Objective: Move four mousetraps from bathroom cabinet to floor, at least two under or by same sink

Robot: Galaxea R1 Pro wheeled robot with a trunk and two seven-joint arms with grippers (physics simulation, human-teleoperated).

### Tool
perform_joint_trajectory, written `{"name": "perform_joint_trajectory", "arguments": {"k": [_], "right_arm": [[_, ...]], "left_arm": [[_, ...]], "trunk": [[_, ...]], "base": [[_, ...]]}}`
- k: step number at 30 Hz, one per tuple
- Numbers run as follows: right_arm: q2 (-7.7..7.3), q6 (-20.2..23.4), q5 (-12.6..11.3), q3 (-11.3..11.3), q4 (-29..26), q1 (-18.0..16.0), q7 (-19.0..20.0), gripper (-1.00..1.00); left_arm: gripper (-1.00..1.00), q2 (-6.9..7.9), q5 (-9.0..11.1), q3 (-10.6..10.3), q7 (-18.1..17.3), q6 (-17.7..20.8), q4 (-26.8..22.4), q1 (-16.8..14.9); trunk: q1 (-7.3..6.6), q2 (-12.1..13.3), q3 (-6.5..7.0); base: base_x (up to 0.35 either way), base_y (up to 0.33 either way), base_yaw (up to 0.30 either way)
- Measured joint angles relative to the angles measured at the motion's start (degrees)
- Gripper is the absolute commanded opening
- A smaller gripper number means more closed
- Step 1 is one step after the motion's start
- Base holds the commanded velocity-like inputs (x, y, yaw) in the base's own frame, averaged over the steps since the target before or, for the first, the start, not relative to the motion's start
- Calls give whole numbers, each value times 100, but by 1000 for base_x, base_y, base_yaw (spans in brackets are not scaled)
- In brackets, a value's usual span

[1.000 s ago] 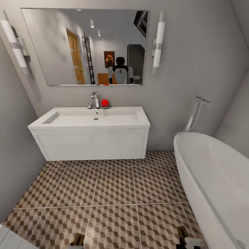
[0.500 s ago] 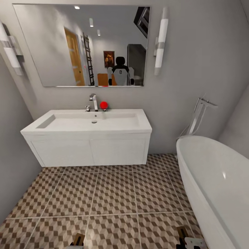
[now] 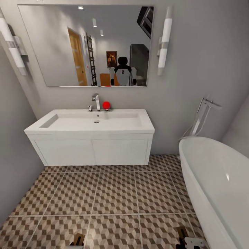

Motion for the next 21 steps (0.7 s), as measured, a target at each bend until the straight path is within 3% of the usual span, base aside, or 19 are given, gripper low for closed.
{"name": "perform_joint_trajectory", "arguments": {"k": [7, 21], "right_arm": [[0, 0, 0, 0, -1, 0, 0, -100], [-2, 0, -1, 0, -1, 1, 0, -100]], "left_arm": [[-100, -2, 2, -1, -1, 0, 2, 0], [-100, -2, 2, -1, -2, 1, 0, 0]], "trunk": [[0, 0, 0], [0, 0, 0]], "base": [[0, 0, 123], [0, 0, 9]]}}
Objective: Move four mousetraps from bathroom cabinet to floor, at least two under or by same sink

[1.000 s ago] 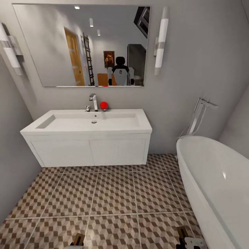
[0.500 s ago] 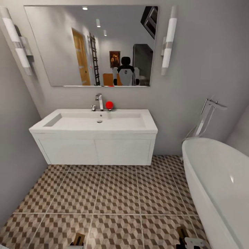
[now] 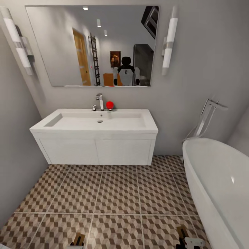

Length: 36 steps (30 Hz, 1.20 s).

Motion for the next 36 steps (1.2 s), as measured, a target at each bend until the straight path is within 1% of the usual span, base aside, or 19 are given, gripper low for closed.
{"name": "perform_joint_trajectory", "arguments": {"k": [19, 22, 24, 25, 26, 29, 30, 31, 33, 34, 36], "right_arm": [[0, 5, 1, 2, -9, 0, 3, -100], [1, 30, -3, -6, -50, 0, -4, -100], [2, 40, -5, -7, -88, 0, -6, -100], [4, 45, -4, -7, -129, 0, -8, -100], [5, 49, -5, -7, -166, 0, -9, -100], [19, 126, 10, -5, -592, -1, -114, -100], [21, 165, 21, -8, -681, 0, -153, -100], [27, 277, 70, -6, -853, -1, -244, -100], [36, 638, 239, -7, -1253, -1, -460, -100], [38, 752, 293, -9, -1372, 0, -523, -100], [72, 1186, 488, -8, -1837, 0, -719, -100]], "left_arm": [[-100, -8, 2, 13, -5, 8, -21, 1], [-100, -24, 1, 33, -5, 159, -37, 3], [-100, -31, 3, 39, -5, 433, -77, 5], [-100, -29, 5, 40, -8, 673, -146, 7], [-100, -25, 10, 42, -8, 808, -199, 7], [-100, 41, 67, 44, -10, 1566, -697, 2], [-100, 61, 82, 47, -10, 1697, -810, 2], [-100, 100, 114, 48, -12, 1949, -1038, 3], [-100, 168, 155, 51, -10, 2497, -1526, 3], [-100, 185, 163, 54, -9, 2650, -1656, 4], [-100, 259, 175, 93, -8, 3260, -2177, 2]], "trunk": [[0, 0, 0], [0, 0, 0], [0, 0, 0], [0, 0, 0], [0, 0, 0], [0, 0, 1], [0, 0, 0], [0, 0, 1], [0, 0, 1], [0, 0, 0], [0, 0, 1]], "base": [[0, 0, 0], [0, 0, 0], [0, 0, 0], [0, 0, 0], [0, 0, 0], [0, 0, 0], [0, 0, 0], [0, 0, 0], [0, 0, 0], [0, 0, 0], [0, 0, 0]]}}
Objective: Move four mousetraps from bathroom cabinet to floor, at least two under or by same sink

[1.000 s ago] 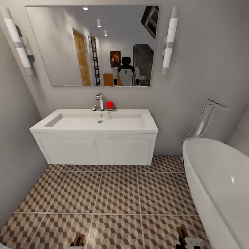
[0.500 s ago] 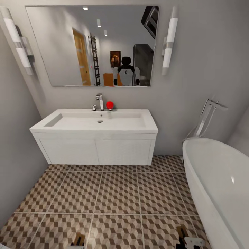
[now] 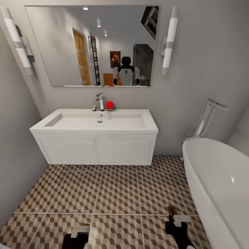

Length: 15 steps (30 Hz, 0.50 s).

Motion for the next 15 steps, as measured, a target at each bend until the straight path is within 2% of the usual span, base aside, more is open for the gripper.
{"name": "perform_joint_trajectory", "arguments": {"k": [1, 3, 4, 7, 9, 13, 15], "right_arm": [[16, 101, 35, -3, -120, 1, -42, -100], [60, 414, 143, -6, -541, 1, -179, -100], [66, 483, 155, -7, -645, 2, -215, -100], [89, 977, 188, -7, -1110, -15, -390, -100], [101, 1307, 194, -4, -1323, -33, -430, -100], [227, 1819, 188, 5, -1765, -76, -464, -100], [269, 1910, 186, 6, -1845, -164, -469, -100]], "left_arm": [[-100, 20, 4, 25, 0, 160, -141, -1], [-100, 69, 4, 192, -7, 736, -673, -4], [-100, 76, 8, 256, -9, 870, -807, -4], [-100, 94, 18, 637, -27, 1516, -1435, -14], [-100, 102, 14, 756, -33, 1835, -1668, -24], [-100, 161, -5, 863, -26, 2489, -2037, -59], [-100, 185, -8, 875, -23, 2628, -2156, -67]], "trunk": [[0, 0, 0], [0, 0, 0], [0, 0, -1], [0, 0, 0], [0, 0, 0], [0, 1, 0], [0, 1, 0]], "base": [[0, 0, 0], [0, 0, 0], [0, 0, 0], [0, 0, 0], [0, 0, 0], [0, 0, 0], [0, 0, 0]]}}
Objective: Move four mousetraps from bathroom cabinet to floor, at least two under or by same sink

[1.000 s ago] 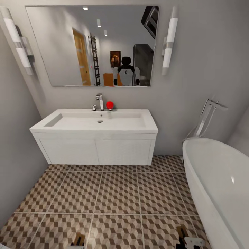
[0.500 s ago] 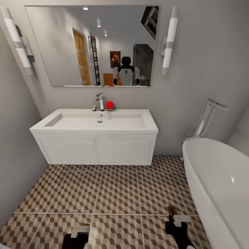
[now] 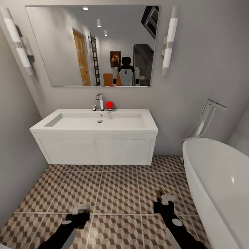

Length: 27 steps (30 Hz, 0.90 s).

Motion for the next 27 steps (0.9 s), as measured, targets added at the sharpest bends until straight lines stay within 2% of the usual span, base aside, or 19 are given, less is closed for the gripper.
{"name": "perform_joint_trajectory", "arguments": {"k": [2, 8, 12, 19, 27], "right_arm": [[43, 137, 5, 0, -41, -154, -8, -100], [84, 645, 22, -7, -46, -285, -4, -100], [77, 718, 74, -5, -59, -297, 4, -100], [68, 736, 474, -1, -100, -301, 6, -100], [41, 731, 519, -35, -110, -301, 6, -100]], "left_arm": [[-100, 42, -6, 8, 2, 84, -84, -6], [-100, 191, -8, 14, -3, 92, -1, -9], [-100, 211, -8, 4, -12, 41, -36, -9], [-100, 206, -13, -14, -19, 20, -247, -10], [-100, 199, -16, -53, -6, 37, -614, -9]], "trunk": [[0, 0, 0], [0, 0, 0], [0, 0, 0], [0, 0, 0], [0, 0, 0]], "base": [[0, 0, 0], [0, 0, 0], [0, 0, 0], [0, 0, 0], [0, 0, 0]]}}
